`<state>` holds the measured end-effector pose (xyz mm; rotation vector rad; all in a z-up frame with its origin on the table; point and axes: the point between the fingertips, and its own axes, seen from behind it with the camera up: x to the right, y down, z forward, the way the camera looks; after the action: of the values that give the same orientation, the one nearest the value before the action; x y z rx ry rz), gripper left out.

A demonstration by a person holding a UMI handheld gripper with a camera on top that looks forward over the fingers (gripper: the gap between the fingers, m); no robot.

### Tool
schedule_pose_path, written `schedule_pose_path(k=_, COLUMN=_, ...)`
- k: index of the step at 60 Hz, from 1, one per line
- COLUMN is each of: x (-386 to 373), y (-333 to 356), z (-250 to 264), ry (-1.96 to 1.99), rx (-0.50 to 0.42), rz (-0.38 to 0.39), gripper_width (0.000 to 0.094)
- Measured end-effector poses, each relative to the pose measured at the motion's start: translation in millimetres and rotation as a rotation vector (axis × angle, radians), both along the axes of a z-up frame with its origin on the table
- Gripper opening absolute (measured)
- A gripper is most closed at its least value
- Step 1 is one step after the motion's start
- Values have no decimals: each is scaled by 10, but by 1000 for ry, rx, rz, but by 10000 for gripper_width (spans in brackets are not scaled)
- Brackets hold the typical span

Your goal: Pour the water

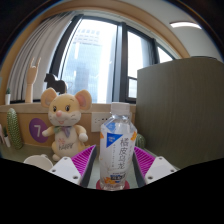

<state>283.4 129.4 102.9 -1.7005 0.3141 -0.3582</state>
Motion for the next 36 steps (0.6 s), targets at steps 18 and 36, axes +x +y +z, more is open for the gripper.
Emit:
schedule_pose_path(k=18, x=-468, y=-687, z=-263, ry=78, rx=-98, rz=46, gripper_width=795)
schedule_pose_path(k=36, x=-1808, y=-1569, z=-8, ry=91, rx=-129, rz=237, gripper_width=800)
